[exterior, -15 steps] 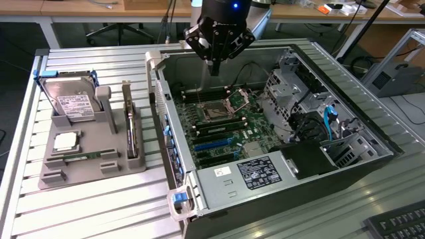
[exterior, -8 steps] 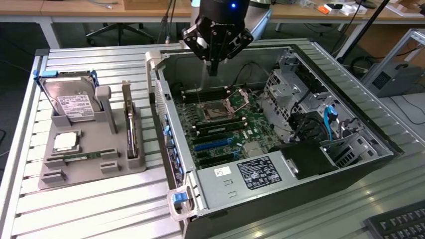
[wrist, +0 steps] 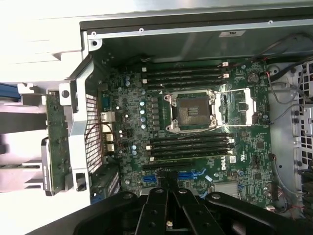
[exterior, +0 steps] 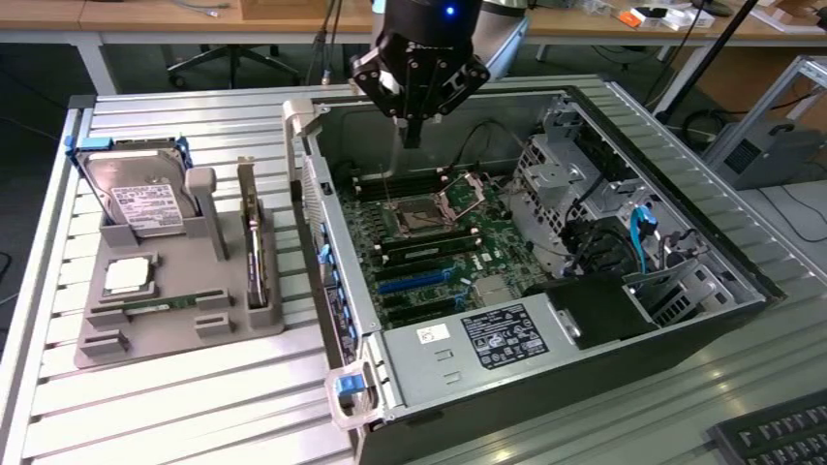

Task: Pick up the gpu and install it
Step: 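Reach for the gpu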

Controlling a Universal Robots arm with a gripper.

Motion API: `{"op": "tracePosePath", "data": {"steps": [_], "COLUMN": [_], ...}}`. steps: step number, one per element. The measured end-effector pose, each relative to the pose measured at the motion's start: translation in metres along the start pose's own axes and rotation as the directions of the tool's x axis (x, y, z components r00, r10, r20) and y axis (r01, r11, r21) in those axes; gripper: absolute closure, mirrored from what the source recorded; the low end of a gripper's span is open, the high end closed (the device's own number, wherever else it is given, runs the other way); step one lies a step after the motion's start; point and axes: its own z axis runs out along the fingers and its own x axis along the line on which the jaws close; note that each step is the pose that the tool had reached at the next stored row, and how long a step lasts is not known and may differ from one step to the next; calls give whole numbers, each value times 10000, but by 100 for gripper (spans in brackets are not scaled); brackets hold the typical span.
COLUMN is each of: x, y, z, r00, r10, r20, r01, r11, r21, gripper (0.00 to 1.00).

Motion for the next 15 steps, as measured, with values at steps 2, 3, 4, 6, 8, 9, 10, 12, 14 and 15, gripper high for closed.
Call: {"op": "tracePosePath", "data": {"steps": [2,3,4,6,8,9,10,12,14,15], "x": [6,8,9,14,20,23,26,31,40,43], "y": [-1,-1,-1,-1,-2,-2,-2,-3,-3,-3], "z": [0,0,0,0,-1,-1,-1,-1,-1,-1], "r00": [10000,10000,10000,10000,10000,10000,10000,10000,10000,10000], "r10": [0,0,0,0,1,1,1,0,0,0], "r20": [0,0,0,0,0,0,0,0,0,0], "r01": [0,0,0,0,-1,-1,-1,0,0,0], "r11": [10000,10000,10000,10000,10000,10000,10000,10000,10000,10000], "r21": [0,1,0,0,0,0,0,0,0,0], "gripper": [89,89,89,89,89,89,89,89,89,89]}}
